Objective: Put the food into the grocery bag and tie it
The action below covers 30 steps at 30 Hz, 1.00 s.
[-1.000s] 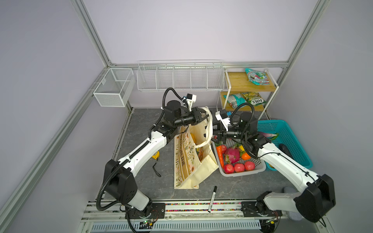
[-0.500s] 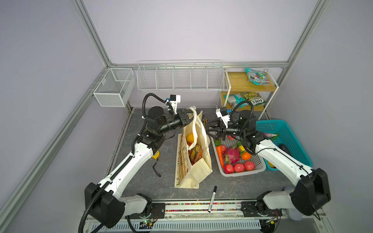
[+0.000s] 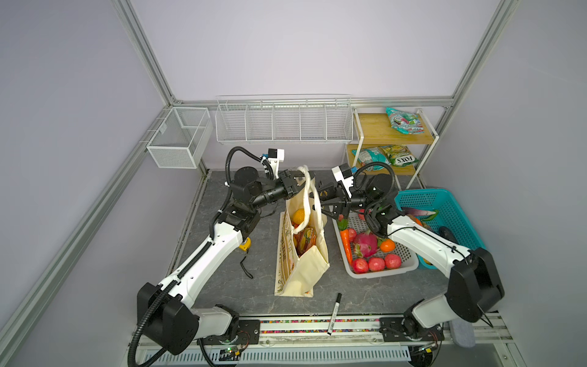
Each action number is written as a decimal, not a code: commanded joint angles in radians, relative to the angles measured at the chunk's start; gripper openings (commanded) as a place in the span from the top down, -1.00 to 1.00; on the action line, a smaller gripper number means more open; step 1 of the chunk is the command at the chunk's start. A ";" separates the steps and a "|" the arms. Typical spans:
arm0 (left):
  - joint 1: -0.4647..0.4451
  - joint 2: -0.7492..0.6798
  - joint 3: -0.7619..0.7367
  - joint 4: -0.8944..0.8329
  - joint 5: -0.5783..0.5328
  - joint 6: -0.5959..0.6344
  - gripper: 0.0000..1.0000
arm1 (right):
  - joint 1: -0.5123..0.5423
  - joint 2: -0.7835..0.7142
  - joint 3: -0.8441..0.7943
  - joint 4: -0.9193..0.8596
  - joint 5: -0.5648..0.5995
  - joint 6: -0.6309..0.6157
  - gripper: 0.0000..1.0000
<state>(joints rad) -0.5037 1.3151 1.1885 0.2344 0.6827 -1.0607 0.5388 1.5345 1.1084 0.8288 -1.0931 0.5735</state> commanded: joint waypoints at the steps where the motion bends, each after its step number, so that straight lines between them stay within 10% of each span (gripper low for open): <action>1: 0.011 0.001 0.020 0.066 0.012 -0.011 1.00 | 0.001 0.052 0.028 0.363 -0.020 0.285 -0.22; 5: 0.011 0.008 0.006 0.079 0.012 -0.017 1.00 | 0.015 0.146 0.080 0.603 0.012 0.522 -0.22; 14: 0.012 0.015 -0.010 0.098 0.012 -0.017 1.00 | 0.060 0.186 0.130 0.602 0.033 0.525 -0.20; 21: 0.013 0.022 -0.019 0.116 0.012 -0.015 1.00 | 0.080 0.208 0.171 0.604 0.054 0.563 0.21; 30: 0.013 0.032 -0.052 0.143 0.008 -0.016 1.00 | 0.124 0.206 0.183 0.604 0.071 0.607 0.05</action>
<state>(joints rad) -0.4885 1.3296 1.1591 0.3546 0.6991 -1.0836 0.6224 1.7531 1.2453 1.3342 -1.0660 1.1374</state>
